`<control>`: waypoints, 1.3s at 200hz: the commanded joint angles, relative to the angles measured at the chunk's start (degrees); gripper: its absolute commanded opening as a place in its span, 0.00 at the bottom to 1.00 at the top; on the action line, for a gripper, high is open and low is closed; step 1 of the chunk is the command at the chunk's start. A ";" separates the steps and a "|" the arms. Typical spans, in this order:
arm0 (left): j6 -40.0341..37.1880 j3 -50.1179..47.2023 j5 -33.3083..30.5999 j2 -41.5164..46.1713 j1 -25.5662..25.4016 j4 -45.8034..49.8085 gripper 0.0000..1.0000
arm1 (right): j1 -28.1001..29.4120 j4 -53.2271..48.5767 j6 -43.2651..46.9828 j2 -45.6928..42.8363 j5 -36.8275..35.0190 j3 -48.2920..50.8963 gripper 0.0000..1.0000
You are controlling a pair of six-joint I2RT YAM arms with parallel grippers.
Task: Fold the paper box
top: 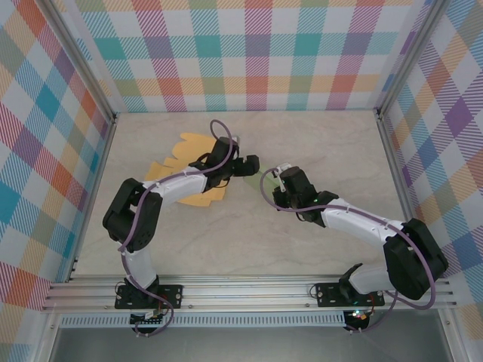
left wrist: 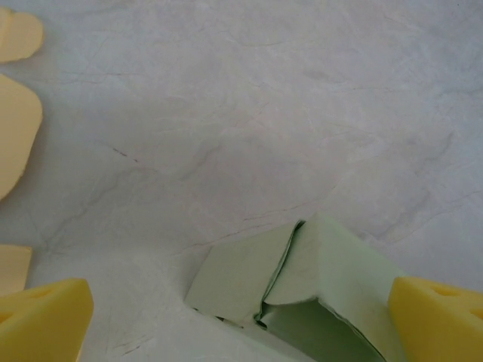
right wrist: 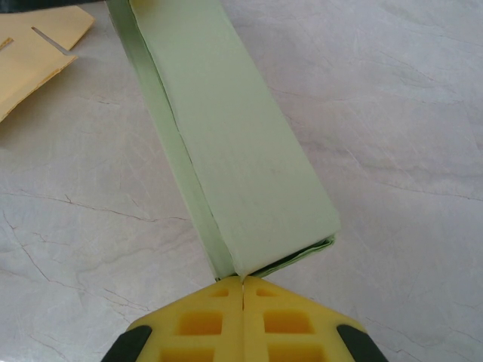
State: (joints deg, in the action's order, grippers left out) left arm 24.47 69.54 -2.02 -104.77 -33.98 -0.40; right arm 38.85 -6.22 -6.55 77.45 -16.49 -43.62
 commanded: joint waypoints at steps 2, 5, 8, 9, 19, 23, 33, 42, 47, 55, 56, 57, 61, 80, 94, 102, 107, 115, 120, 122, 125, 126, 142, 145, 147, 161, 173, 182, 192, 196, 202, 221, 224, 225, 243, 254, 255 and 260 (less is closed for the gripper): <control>4.26 -3.25 -1.11 -0.01 0.72 -1.79 1.00 | 0.37 -1.66 0.92 -0.28 0.41 -0.79 0.02; 4.72 -3.79 -0.94 -0.17 0.87 -2.25 1.00 | 0.35 -1.68 0.92 -0.33 0.41 -0.70 0.02; 5.17 -4.32 -0.70 -0.13 1.03 -2.82 1.00 | 0.41 -1.69 0.94 -0.36 0.41 -0.68 0.02; 5.29 -4.74 -0.70 -0.15 1.11 -2.96 1.00 | 0.47 -1.69 0.98 -0.37 0.41 -0.68 0.02; 7.14 -6.52 -0.10 -0.22 1.56 -4.59 1.00 | 0.42 -1.74 0.94 -0.46 0.37 -0.64 0.02; 7.73 -7.18 0.38 -0.27 1.71 -5.31 1.00 | 0.34 -1.78 0.89 -0.41 0.32 -0.60 0.02; 9.46 -8.81 1.58 -0.51 2.19 -7.40 1.00 | 0.50 -1.98 0.76 -0.55 0.32 -0.62 0.02; 10.70 -10.02 2.36 -0.89 2.42 -9.08 1.00 | 0.41 -2.04 0.51 -0.63 0.40 -0.59 0.04; 11.37 -10.50 2.74 -1.06 2.51 -9.88 1.00 | 0.38 -2.06 0.26 -0.78 0.36 -0.65 0.05; 12.45 -11.49 3.00 -1.50 2.51 -11.11 1.00 | 0.43 -2.31 -0.11 -1.02 0.49 -0.74 0.08; 12.62 -11.60 3.04 -1.58 2.51 -11.24 1.00 | 0.43 -2.35 -0.16 -1.05 0.49 -0.76 0.09; 12.80 -11.70 3.10 -1.67 2.51 -11.40 1.00 | 0.39 -2.37 -0.19 -1.10 0.49 -0.72 0.09; 13.31 -11.93 3.28 -1.87 2.51 -12.08 1.00 | 0.38 -2.39 -0.45 -1.22 0.52 -0.76 0.11; 14.74 -12.51 4.21 -3.45 2.43 -13.63 1.00 | 0.41 -3.98 -2.06 -2.02 0.80 -1.98 0.27; 15.36 -12.67 4.10 -4.29 2.36 -14.15 1.00 | 0.35 -5.84 -3.26 -3.01 1.61 -3.57 0.40; 15.55 -12.73 3.88 -4.39 2.34 -14.44 1.00 | 0.35 -7.12 -3.95 -3.63 2.17 -4.67 0.47; 15.61 -12.75 3.55 -4.34 2.25 -14.45 1.00 | 0.35 -7.79 -4.43 -4.06 2.34 -5.37 0.50; 15.58 -12.72 3.17 -4.22 2.09 -14.45 1.00 | 0.34 -8.94 -5.38 -4.80 2.55 -6.48 0.55; 15.55 -12.75 2.95 -4.15 2.07 -14.32 1.00 | 0.25 -9.52 -5.99 -5.22 2.62 -7.19 0.57; 15.51 -12.76 2.91 -4.09 2.07 -14.29 1.00 | 0.21 -9.78 -6.28 -5.45 2.61 -7.43 0.58; 15.49 -12.75 2.76 -4.04 2.00 -14.23 1.00 | 0.13 -10.13 -6.70 -5.63 2.54 -7.85 0.60; 15.50 -12.75 2.70 -4.04 1.99 -14.21 1.00 | 0.11 -10.31 -6.93 -5.72 2.48 -7.96 0.60; 15.04 -12.69 2.07 -3.56 1.94 -13.63 1.00 | -1.07 -12.75 -10.58 -6.23 1.99 -10.32 0.67; 14.93 -12.71 1.95 -3.43 1.90 -13.52 1.00 | -1.39 -13.17 -11.24 -6.19 1.93 -10.76 0.68; 14.89 -12.70 1.94 -3.36 1.90 -13.45 1.00 | -1.58 -13.50 -11.49 -6.18 1.91 -11.07 0.68; 14.60 -12.86 1.30 -2.85 1.81 -13.14 1.00 | -3.10 -14.57 -14.37 -5.62 1.85 -12.18 0.69; 14.55 -13.09 1.12 -2.55 1.81 -13.04 1.00 | -4.35 -14.72 -16.19 -4.71 2.36 -12.53 0.70; 14.54 -12.95 1.06 -2.54 1.81 -12.96 1.00 | -5.10 -14.52 -17.10 -3.71 3.38 -12.70 0.70; 14.55 -12.92 1.14 -2.50 1.81 -12.96 1.00 | -5.75 -14.27 -17.92 -2.33 4.64 -12.94 0.70; 14.45 -12.85 1.14 -2.62 1.74 -12.96 1.00 | -5.92 -14.15 -18.14 -1.67 5.03 -12.98 0.70; 14.46 -12.74 1.12 -2.71 1.77 -12.93 1.00 | -6.18 -13.88 -18.52 -0.71 5.44 -13.07 0.69; 14.54 -12.67 1.18 -2.93 1.72 -12.94 1.00 | -7.05 -12.45 -19.59 2.20 7.08 -13.01 0.68; 14.53 -12.61 1.22 -2.93 1.72 -12.95 1.00 | -7.18 -12.19 -19.68 2.53 7.23 -12.92 0.67; 14.54 -12.60 1.23 -2.96 1.72 -12.95 1.00 | -7.24 -12.13 -19.71 2.66 7.33 -12.91 0.67; 14.64 -12.37 1.48 -3.33 1.72 -13.02 1.00 | -7.73 -11.55 -20.17 4.88 7.44 -12.73 0.61; 14.76 -12.15 1.58 -3.56 1.72 -13.04 1.00 | -8.06 -11.63 -20.49 6.05 7.28 -12.31 0.56; 14.79 -12.15 1.54 -3.53 1.72 -13.04 1.00 | -8.12 -11.63 -20.50 6.13 7.23 -12.25 0.55; 14.78 -12.08 1.65 -3.67 1.72 -13.04 1.00 | -8.24 -11.56 -20.69 6.53 7.24 -11.92 0.53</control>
State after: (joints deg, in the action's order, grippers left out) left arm 39.68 58.85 2.07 -106.37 -32.49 -20.12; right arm 31.40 -18.15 -25.19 82.28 -10.57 -55.61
